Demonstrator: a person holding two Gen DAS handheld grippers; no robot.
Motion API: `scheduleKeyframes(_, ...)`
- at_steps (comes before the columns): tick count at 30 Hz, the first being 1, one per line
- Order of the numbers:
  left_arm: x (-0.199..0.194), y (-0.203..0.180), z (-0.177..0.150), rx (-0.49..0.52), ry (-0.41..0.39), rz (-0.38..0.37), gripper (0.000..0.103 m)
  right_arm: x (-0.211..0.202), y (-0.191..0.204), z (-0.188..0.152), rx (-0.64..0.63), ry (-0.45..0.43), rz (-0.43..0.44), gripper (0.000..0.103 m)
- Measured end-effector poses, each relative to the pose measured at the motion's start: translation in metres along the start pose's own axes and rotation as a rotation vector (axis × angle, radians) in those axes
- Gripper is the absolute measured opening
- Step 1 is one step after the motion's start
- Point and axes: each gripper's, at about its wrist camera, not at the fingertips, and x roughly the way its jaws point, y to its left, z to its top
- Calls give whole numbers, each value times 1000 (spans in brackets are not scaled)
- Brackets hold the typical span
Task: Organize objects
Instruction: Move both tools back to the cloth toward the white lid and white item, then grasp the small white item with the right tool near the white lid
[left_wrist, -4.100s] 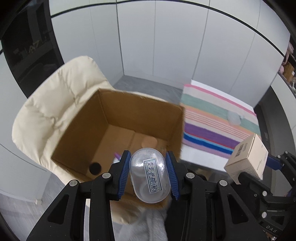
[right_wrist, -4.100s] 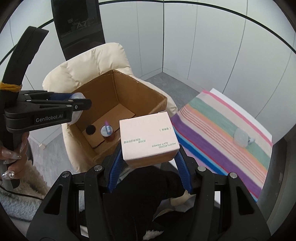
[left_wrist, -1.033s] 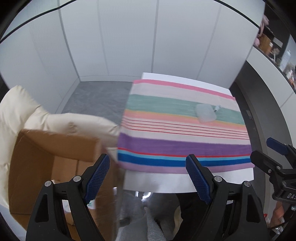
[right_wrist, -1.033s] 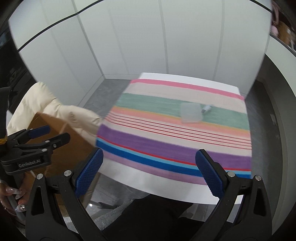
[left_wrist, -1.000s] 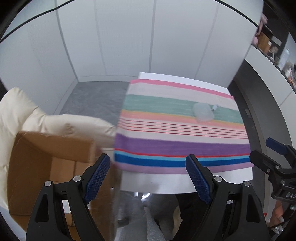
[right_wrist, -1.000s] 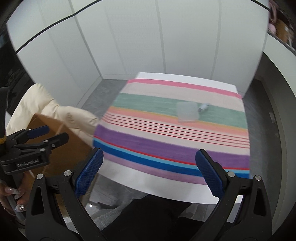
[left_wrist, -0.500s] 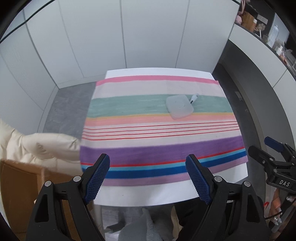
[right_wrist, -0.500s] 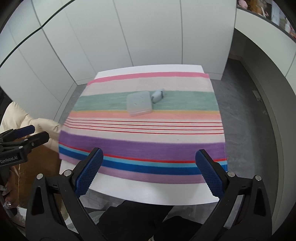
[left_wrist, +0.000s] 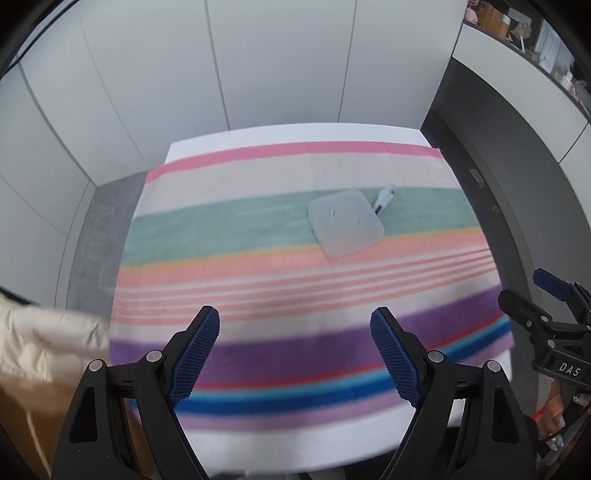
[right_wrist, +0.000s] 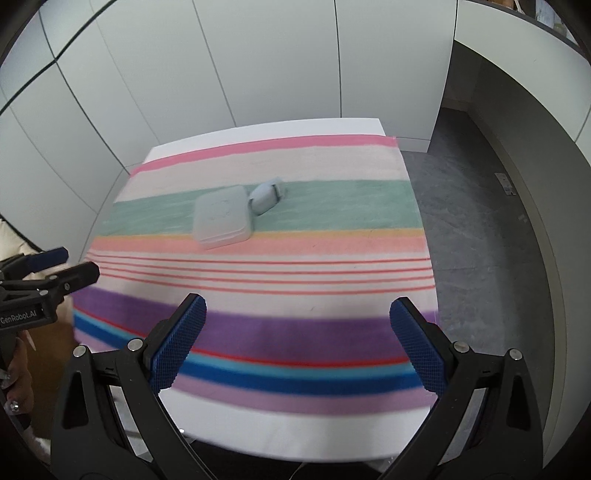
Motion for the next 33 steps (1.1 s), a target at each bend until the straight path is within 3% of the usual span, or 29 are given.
scheduleKeyframes(3,30,-6,11,13,-4,32,85,26,-7,8,7,15,0,101)
scheduleKeyframes(8,79,-20,13,16,55,25,85,64,-9,31,12,-13,55,101)
scheduleKeyframes(11,97,-26,12,13,83,20,85,93,-4,52,-16,-45,139,101)
scheduleKeyframes(14,104,-28,12,-11,88,-2,85,124,3,70,-98,-77,212,101)
scheduleKeyframes(22,111,-30,14,-6,89,-45,85,169,29,81,-306,-98,217,98)
scheduleKeyframes(24,116,-29,16,-13,89,-49,85,175,37,81,-344,-96,222,85)
scheduleKeyframes(25,119,-28,18,-19,91,-49,85,177,37,82,-342,-99,265,71)
scheduleKeyframes(26,122,-27,19,-29,93,-51,85,179,36,84,-321,-89,311,65)
scheduleKeyframes(28,126,-27,20,-52,94,-60,85,180,33,86,-278,-72,378,36)
scheduleKeyframes(33,135,-35,22,-74,106,-78,85,176,41,83,-289,-88,363,33)
